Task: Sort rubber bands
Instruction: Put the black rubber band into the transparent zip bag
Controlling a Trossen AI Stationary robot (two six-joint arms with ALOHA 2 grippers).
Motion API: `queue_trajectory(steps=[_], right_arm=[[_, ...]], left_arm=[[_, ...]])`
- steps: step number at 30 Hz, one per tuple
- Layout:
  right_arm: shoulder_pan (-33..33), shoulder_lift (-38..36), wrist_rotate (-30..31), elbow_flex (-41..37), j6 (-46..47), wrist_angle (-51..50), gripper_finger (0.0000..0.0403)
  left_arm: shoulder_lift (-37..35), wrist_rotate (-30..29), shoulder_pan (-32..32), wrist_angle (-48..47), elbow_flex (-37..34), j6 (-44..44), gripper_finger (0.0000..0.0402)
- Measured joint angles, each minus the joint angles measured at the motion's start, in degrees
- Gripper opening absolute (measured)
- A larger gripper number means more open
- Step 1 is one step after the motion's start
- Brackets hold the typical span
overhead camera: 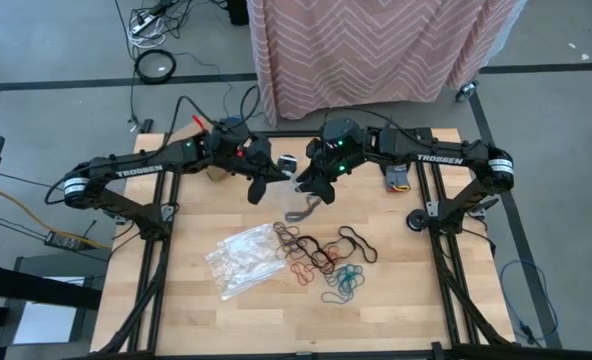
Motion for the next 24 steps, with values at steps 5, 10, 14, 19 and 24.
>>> queue_trajectory(steps=[5,10,14,19,24], right_arm=[[-0.96,-2.53,-0.35,0.0,0.08,-2.09,0.0169],[-1.7,-6.68,0.91,0.0,0.46,-10.15,0.0169],[-0.84,-9.14,8.08,-0.27,-0.71,-21.82,0.0165],[1.87,-10.84,12.61,-6.19,0.29,-23.2,0.0165],[3.67,-10.41,14.23,-16.34,3.53,-18.8,0.0164]], left_arm=[[-0.18,-0.85,0.07,-0.92,0.0,1.03,0.0],[-2.23,-3.19,1.04,-4.94,-0.02,2.56,0.0],[-7.27,-4.76,3.12,-5.99,-0.02,2.96,0.0],[-14.03,-7.17,4.86,-6.05,-0.02,2.87,0.0],[-17.62,-8.87,4.9,-6.54,-0.02,2.33,0.0]])
